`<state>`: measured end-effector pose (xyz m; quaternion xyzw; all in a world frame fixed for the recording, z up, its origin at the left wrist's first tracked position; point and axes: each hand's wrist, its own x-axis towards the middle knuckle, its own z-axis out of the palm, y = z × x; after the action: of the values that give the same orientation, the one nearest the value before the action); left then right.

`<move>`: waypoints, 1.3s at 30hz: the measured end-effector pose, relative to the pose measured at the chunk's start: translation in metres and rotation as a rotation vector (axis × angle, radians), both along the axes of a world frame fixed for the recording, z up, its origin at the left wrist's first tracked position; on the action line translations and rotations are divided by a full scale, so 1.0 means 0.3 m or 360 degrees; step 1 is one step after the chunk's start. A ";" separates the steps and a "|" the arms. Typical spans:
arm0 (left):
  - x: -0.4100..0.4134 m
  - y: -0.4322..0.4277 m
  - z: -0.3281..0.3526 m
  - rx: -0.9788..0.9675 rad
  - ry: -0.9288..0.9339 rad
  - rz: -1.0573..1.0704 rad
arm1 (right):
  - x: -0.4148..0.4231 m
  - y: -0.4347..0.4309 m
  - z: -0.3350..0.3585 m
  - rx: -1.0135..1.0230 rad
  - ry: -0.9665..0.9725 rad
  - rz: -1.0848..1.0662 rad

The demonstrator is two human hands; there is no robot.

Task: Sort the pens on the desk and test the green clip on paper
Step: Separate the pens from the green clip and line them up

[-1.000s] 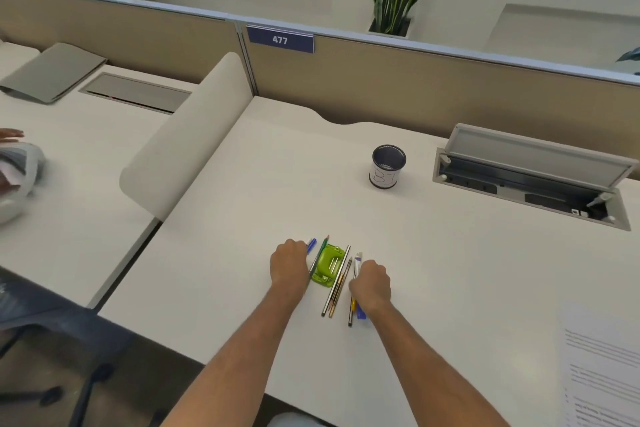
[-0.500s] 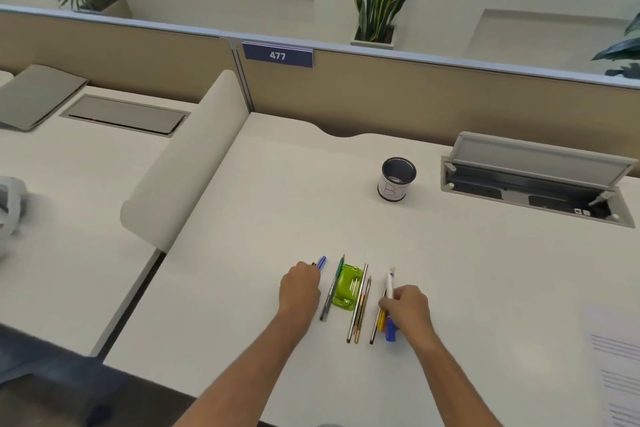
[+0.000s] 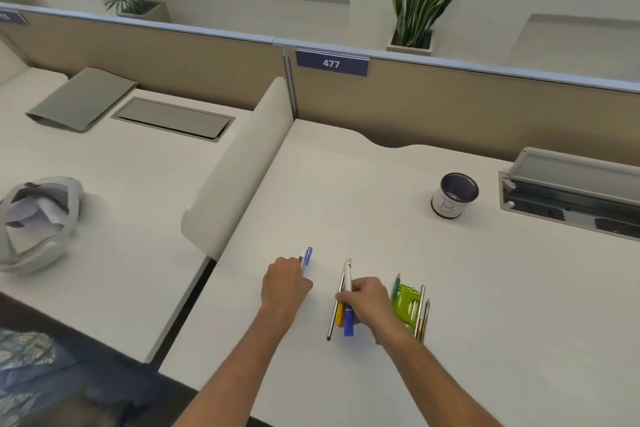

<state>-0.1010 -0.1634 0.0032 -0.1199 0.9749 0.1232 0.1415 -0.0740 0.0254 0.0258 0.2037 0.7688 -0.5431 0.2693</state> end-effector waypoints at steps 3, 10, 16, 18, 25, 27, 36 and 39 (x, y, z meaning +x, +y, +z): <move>-0.034 -0.094 0.002 -0.0017 -0.0014 0.0014 | -0.068 -0.139 -0.024 0.0036 -0.0006 0.0004; -0.057 -0.161 -0.031 -0.0061 -0.0052 -0.0053 | -0.176 -0.335 -0.067 0.0407 0.0063 0.0145; -0.061 -0.183 -0.059 -0.0032 -0.0002 -0.0006 | -0.194 -0.395 -0.107 0.0560 0.0071 0.0176; -0.059 -0.185 -0.063 -0.0028 0.0023 -0.0020 | -0.197 -0.405 -0.115 0.0589 0.0074 0.0168; -0.050 -0.219 -0.075 0.0000 0.0113 -0.0007 | -0.202 -0.418 -0.116 0.0639 0.0101 0.0147; -0.048 -0.234 -0.067 0.0040 0.0130 0.0038 | -0.194 -0.413 -0.114 0.0645 0.0120 0.0125; -0.030 -0.279 -0.071 0.0409 0.0190 0.0301 | -0.154 -0.389 -0.132 0.0647 0.0183 -0.0083; -0.025 -0.286 -0.068 0.0442 0.0172 0.0314 | -0.157 -0.388 -0.132 0.0631 0.0144 -0.0087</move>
<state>-0.1084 -0.2492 -0.0171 -0.1874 0.9382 0.2763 0.0912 -0.1210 -0.0909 -0.0138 0.2490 0.8660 -0.3970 0.1742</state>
